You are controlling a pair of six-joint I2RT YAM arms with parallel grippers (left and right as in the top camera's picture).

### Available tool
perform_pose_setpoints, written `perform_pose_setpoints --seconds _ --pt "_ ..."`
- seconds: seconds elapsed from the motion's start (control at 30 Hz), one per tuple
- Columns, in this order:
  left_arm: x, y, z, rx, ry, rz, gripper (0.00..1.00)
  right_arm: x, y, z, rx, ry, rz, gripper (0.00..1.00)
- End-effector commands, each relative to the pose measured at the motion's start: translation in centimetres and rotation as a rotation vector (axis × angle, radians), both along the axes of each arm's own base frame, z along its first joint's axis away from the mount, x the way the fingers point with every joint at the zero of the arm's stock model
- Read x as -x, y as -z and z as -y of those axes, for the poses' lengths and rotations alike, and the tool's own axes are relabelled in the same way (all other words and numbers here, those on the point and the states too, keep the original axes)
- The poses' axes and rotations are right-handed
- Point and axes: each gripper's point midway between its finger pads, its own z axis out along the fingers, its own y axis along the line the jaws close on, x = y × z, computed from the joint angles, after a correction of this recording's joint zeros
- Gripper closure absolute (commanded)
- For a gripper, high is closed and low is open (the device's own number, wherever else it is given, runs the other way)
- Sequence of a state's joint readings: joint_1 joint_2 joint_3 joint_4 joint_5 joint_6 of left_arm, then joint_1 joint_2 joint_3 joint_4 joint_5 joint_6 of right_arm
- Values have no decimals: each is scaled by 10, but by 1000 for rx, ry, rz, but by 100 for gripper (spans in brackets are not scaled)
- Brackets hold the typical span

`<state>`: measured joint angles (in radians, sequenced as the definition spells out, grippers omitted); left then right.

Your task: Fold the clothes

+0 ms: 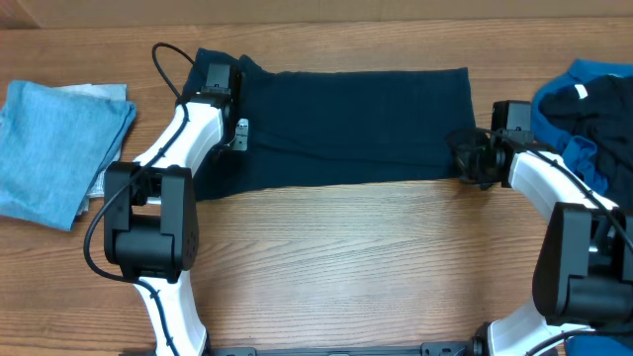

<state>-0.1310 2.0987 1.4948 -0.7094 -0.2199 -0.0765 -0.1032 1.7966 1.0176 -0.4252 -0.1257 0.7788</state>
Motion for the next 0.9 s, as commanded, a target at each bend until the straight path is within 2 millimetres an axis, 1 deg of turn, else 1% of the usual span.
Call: perform_pose_setpoints --seconds 0.0,0.1,0.17,0.23,0.33,0.43,0.57,0.6,0.63,0.67,0.7,0.73,0.77,0.8,0.87 --pt "-9 -10 2 16 -14 36 64 -6 -2 2 1 13 30 96" --pt "-9 -10 2 16 -14 36 64 -22 -11 4 7 13 100 96" --pt "-9 -10 2 15 -14 36 63 -29 -15 5 11 14 133 95" --pt "-9 -10 2 15 -14 36 63 -38 -20 11 45 30 176 86" --pt "-9 -10 1 9 -15 37 63 -47 -26 17 75 45 218 73" --pt "-9 -10 1 9 -15 37 63 -53 -32 19 83 50 253 70" --pt "-9 -10 1 8 -13 37 62 -57 -35 21 99 42 273 69" --pt "-9 -10 1 8 -12 37 62 -64 -41 17 129 -42 318 69" --pt "-9 -10 1 7 -12 36 62 -72 -51 10 150 -155 358 69" --pt "-9 -10 1 7 -12 36 62 -75 -59 5 167 -232 363 69" --pt "-9 -10 1 6 -8 36 61 -76 -69 3 194 -311 334 69" --pt "-9 -10 1 7 -8 36 61 -71 -80 2 226 -399 277 74" --pt "-9 -10 1 7 -9 36 61 -63 -87 -1 238 -463 222 84" --pt "-9 -10 1 7 -9 36 61 -50 -90 -4 231 -514 153 95" --pt "-9 -10 1 7 -9 37 61 -20 -74 -7 187 -535 28 96"
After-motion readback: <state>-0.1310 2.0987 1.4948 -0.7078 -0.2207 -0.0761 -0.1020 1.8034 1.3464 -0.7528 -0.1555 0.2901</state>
